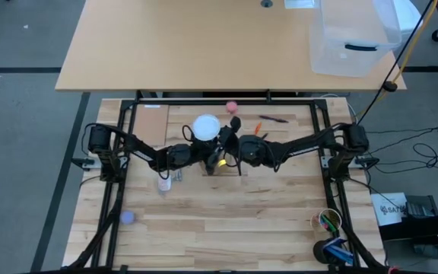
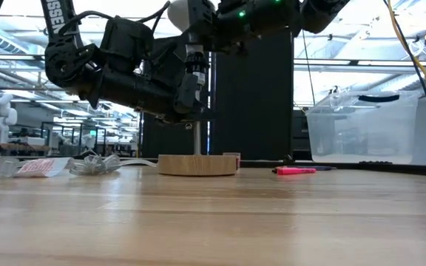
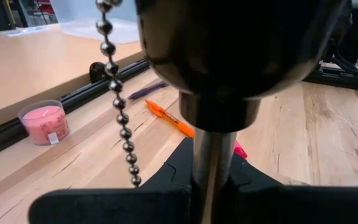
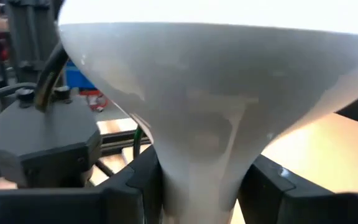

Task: Screw lightbulb
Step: Remove the white lightbulb from the desk lamp

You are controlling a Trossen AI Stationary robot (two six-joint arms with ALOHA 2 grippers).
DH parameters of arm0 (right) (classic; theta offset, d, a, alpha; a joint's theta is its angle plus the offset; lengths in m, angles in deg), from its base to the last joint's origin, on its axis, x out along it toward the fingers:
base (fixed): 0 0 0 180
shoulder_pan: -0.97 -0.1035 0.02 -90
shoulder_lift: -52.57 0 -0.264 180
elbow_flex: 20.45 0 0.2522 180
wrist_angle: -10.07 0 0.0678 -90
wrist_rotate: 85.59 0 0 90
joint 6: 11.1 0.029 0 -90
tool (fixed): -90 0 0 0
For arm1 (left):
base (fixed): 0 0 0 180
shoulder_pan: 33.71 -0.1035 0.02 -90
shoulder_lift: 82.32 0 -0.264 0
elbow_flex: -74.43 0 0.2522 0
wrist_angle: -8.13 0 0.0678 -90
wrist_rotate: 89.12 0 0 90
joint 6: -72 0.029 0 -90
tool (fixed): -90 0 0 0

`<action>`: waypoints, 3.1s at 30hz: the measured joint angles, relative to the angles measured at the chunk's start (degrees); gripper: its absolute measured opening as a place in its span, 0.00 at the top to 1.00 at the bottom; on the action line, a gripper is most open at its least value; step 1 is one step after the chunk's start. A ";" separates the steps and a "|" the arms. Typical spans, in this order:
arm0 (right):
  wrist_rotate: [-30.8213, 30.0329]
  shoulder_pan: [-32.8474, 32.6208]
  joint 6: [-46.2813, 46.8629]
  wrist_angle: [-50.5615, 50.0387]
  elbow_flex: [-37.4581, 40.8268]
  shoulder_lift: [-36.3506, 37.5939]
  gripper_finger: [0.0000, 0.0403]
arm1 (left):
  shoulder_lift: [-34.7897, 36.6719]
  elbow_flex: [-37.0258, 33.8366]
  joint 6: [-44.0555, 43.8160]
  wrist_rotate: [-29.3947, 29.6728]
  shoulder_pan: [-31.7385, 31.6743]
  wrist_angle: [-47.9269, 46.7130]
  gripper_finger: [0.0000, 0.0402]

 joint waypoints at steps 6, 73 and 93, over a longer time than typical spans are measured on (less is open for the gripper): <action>8.70 2.39 -0.26 -4.62 0.02 2.03 0.63 | 0.00 -0.02 0.21 -0.78 -0.04 -0.28 0.94; 20.88 -1.30 -2.47 -57.64 -16.67 17.59 0.19 | 0.05 0.03 4.64 -20.24 -1.92 -2.27 0.95; 14.43 -4.07 0.85 -83.10 -32.20 10.96 0.07 | 0.14 -0.17 2.04 -21.66 -1.87 -1.19 0.85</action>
